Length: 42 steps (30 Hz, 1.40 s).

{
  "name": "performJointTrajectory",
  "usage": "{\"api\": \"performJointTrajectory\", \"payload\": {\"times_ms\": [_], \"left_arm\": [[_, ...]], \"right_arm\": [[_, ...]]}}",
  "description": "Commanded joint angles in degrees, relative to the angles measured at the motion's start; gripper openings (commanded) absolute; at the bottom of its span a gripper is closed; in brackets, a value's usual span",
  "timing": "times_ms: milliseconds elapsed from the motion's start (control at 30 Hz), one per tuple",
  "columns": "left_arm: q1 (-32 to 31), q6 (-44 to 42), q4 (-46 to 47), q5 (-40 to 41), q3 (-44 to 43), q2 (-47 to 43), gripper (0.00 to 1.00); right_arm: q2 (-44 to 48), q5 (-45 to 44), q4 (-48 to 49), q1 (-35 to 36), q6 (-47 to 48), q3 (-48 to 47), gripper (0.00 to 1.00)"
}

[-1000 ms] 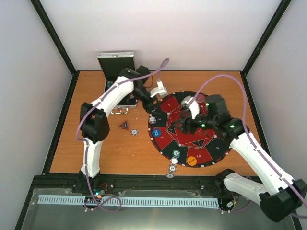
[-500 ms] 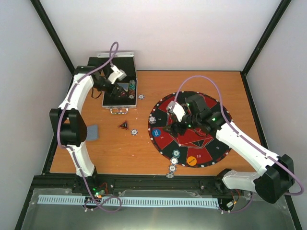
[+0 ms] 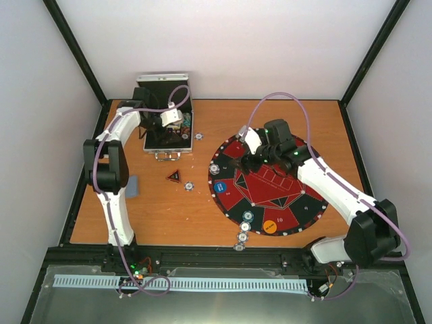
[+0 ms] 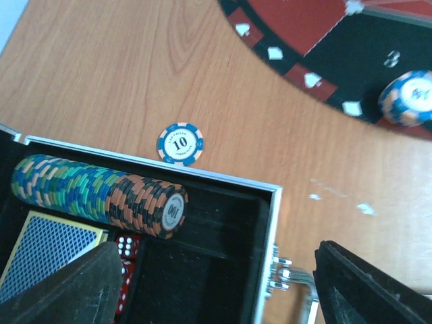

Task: Distribute texas hold em gaming equipment

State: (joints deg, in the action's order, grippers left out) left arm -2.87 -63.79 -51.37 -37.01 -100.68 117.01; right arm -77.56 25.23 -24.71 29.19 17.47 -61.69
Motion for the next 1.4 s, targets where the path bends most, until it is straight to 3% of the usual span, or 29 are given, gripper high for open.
{"api": "performJointTrajectory", "payload": {"times_ms": [0, 167, 300, 500, 1033, 1367], "left_arm": [[0.3, -10.9, 3.5, -0.8, -4.0, 5.9, 0.78], [0.3, -10.7, 7.7, -1.4, -5.5, 10.4, 0.60], [0.3, -8.9, 9.4, -3.2, -7.8, 12.9, 0.54], [0.4, -7.3, 12.9, -2.3, -8.3, 15.5, 0.53], [-1.7, -8.1, 11.3, -0.5, -9.6, 18.7, 0.46], [-3.3, -12.5, 11.6, 4.2, -2.9, 15.6, 0.44]], "right_arm": [[-2.7, 2.8, 2.9, -1.9, 0.7, -2.7, 0.85], [-5.2, 3.9, 2.0, -3.0, 0.8, -4.5, 0.85], [-5.9, 4.5, 0.9, -3.4, 1.0, -5.3, 0.85], [-6.1, 5.1, 1.0, -3.7, 1.0, -5.2, 0.85], [-8.0, 7.4, -0.4, -4.7, 1.8, -6.0, 0.86], [-8.0, 8.1, -0.7, -4.8, 1.9, -5.7, 0.86]]}}
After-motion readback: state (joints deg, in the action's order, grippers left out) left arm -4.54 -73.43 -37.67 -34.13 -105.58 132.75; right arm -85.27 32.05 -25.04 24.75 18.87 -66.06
